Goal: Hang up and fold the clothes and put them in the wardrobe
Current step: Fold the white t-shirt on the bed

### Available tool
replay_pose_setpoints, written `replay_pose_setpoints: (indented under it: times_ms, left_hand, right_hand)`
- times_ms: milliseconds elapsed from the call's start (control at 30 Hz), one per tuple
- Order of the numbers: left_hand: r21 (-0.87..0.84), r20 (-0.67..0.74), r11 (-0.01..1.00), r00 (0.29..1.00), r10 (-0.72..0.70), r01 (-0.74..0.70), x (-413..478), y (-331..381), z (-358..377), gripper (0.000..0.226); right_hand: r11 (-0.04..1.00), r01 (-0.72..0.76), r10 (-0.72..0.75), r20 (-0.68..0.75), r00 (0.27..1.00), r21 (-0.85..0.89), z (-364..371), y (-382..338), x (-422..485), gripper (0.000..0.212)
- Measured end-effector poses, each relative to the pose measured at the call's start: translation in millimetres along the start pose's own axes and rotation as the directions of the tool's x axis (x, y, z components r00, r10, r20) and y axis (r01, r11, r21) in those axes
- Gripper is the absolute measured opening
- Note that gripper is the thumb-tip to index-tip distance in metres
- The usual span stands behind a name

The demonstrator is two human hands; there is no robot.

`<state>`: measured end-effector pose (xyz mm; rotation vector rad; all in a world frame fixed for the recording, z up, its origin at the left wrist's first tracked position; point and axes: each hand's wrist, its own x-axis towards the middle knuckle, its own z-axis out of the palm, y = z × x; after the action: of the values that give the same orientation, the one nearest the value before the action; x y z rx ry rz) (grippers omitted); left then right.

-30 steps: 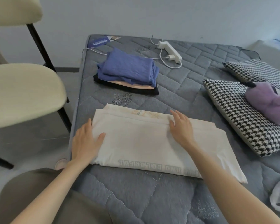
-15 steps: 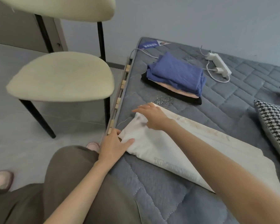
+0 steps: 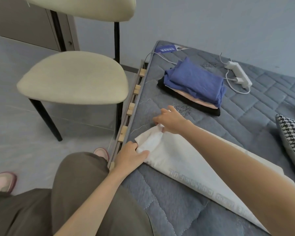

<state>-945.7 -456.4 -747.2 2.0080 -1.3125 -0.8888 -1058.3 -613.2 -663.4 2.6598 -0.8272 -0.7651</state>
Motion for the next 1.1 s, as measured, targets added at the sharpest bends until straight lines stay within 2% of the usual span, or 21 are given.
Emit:
replay_pose_setpoints:
  times_ms: [100,200,267,367,433,467,567,667,800,933,1100]
  left_hand:
    - [-0.155,-0.039,0.986,0.997,0.059,-0.064,0,2,-4,0.010]
    - [-0.263,-0.119,0.958,0.990,0.081,-0.110,-2,3,-8,0.016]
    - [-0.323,-0.189,0.941,0.981,0.039,-0.100,3,2,-13,0.012]
    - [-0.507,-0.282,0.860,0.955,-0.095,-0.064,12,3,-25,0.028]
    - [-0.604,-0.326,0.794,0.931,-0.162,-0.073,16,13,-33,0.031]
    - [-0.605,-0.351,0.790,0.923,-0.159,-0.094,18,20,-35,0.032]
    - [-0.569,-0.391,0.799,0.919,-0.056,-0.193,17,41,-40,0.029]
    - [-0.547,-0.402,0.776,0.912,0.086,-0.315,7,64,-35,0.026]
    - [-0.531,-0.362,0.731,0.895,0.261,-0.428,-11,98,-14,0.024]
    - [-0.462,-0.248,0.760,0.890,0.384,-0.456,-25,119,20,0.020]
    - [-0.359,0.036,0.813,0.864,0.503,-0.458,-45,124,66,0.010]
  right_hand:
    - [1.000,-0.013,0.011,-0.065,0.998,-0.026,2,2,-3,0.032]
    - [0.999,-0.021,0.016,-0.129,0.991,-0.036,-1,2,-1,0.027]
    - [0.998,-0.028,0.016,-0.204,0.979,-0.056,-6,3,3,0.031]
    - [0.997,-0.038,0.016,-0.313,0.950,-0.065,-16,2,13,0.046]
    - [0.998,-0.040,0.024,-0.337,0.941,-0.040,-25,2,18,0.052]
    - [0.998,-0.044,0.026,-0.340,0.940,-0.044,-28,4,18,0.049]
    - [0.997,-0.079,0.066,-0.380,0.923,-0.018,-29,21,6,0.029]
    - [0.993,-0.106,0.122,-0.439,0.890,0.060,-22,45,-20,0.020]
    - [0.984,-0.170,0.173,-0.481,0.860,0.051,-2,65,-65,0.019]
    - [0.963,-0.264,0.255,-0.488,0.835,0.052,37,73,-113,0.028]
    - [0.932,-0.339,0.359,-0.463,0.811,0.129,99,63,-155,0.028]
